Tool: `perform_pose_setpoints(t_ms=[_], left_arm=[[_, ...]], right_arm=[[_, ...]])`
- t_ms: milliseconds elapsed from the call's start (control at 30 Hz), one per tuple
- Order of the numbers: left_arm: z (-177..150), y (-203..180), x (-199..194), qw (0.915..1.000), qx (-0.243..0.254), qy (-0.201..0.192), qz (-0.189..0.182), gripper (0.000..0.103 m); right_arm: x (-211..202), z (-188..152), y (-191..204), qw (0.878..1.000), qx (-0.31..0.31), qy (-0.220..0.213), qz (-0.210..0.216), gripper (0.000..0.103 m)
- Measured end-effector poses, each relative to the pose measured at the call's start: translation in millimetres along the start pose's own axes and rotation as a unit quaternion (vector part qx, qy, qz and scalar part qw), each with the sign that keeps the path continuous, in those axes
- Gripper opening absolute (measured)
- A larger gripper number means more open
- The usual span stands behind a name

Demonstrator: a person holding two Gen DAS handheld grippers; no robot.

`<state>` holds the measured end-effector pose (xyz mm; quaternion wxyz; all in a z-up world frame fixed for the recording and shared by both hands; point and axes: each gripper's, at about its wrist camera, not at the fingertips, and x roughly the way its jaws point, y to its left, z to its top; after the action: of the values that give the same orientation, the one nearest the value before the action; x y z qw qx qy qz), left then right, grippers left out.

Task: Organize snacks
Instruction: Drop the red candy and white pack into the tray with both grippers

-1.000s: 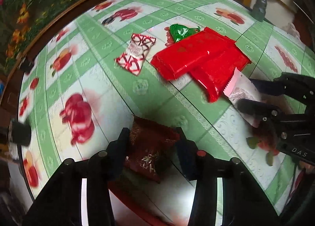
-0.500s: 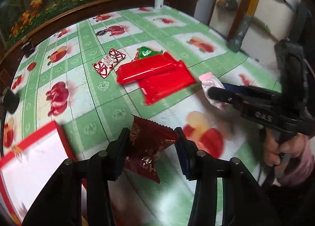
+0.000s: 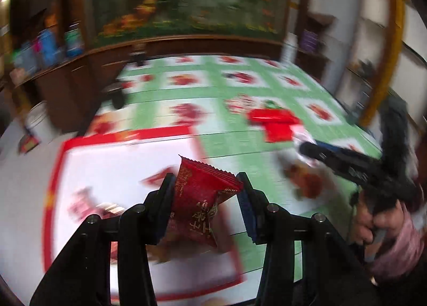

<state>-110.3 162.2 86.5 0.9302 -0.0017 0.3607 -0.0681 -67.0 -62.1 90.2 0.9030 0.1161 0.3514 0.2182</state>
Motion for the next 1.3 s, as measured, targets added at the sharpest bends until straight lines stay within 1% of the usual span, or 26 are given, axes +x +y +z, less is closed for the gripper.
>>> perform_pose_setpoints(t_ms=[67,133,200,300,433,533,700,767,867,933,1033,1133,1200,1233,1267,1300], left_arm=[[-6.5,25.9,-7.9,0.9990,-0.031,-0.009,0.030,0.044],[-13.0,47.3,-11.3,0.9971,-0.055,-0.011,0.053,0.044],[-20.0,64.3,-12.3,0.9945,-0.070,-0.007,0.078,0.044],[-31.9,78.9,-12.2,0.9909,-0.079,-0.004,0.109,0.044],[-44.2,90.0,-3.9,0.9898,-0.088,0.010,0.111,0.044],[-50.7,93.7,3.6,0.9898,-0.090,0.022,0.108,0.044],[-49.8,99.1,13.5,0.9896,-0.090,0.031,0.108,0.044],[-43.7,100.6,20.3,0.9898,-0.084,0.035,0.110,0.044],[-35.8,102.0,32.1,0.9898,-0.079,0.047,0.109,0.044],[-31.3,102.8,41.8,0.9895,-0.077,0.059,0.107,0.044],[-27.0,100.8,50.1,0.9881,-0.076,0.068,0.115,0.044],[-24.4,96.8,52.7,0.9865,-0.077,0.071,0.126,0.045],[-23.1,93.7,54.5,0.9849,-0.080,0.076,0.134,0.053],[-22.6,92.6,54.4,0.9837,-0.081,0.076,0.141,0.064],[-22.0,90.6,53.3,0.9825,-0.080,0.073,0.152,0.068],[-20.8,87.9,50.1,0.9809,-0.077,0.063,0.167,0.069]], right_arm=[[8.4,-4.2,27.3,0.999,-0.027,0.006,0.021,0.035],[18.7,-7.4,53.1,0.998,-0.049,0.021,0.040,0.035],[29.6,-10.0,80.0,0.995,-0.067,0.036,0.064,0.035],[39.6,-13.1,112.3,0.992,-0.090,0.043,0.081,0.035],[53.7,-17.8,152.0,0.986,-0.129,0.051,0.092,0.035],[70.3,-25.8,169.3,0.983,-0.146,0.065,0.089,0.035],[88.8,-30.9,180.9,0.980,-0.169,0.071,0.080,0.035],[101.1,-28.9,183.2,0.978,-0.175,0.084,0.074,0.035],[114.4,-23.1,183.2,0.979,-0.169,0.093,0.070,0.036],[119.4,-19.3,183.2,0.979,-0.165,0.097,0.069,0.038],[125.5,-13.9,179.9,0.980,-0.160,0.105,0.062,0.039],[126.9,-9.1,171.2,0.980,-0.142,0.117,0.073,0.041],[124.6,-4.5,163.1,0.982,-0.134,0.113,0.073,0.042],[123.6,-1.6,159.1,0.982,-0.129,0.115,0.078,0.043],[121.6,0.7,157.4,0.982,-0.124,0.115,0.084,0.044],[119.7,4.3,154.3,0.982,-0.119,0.112,0.092,0.045]])
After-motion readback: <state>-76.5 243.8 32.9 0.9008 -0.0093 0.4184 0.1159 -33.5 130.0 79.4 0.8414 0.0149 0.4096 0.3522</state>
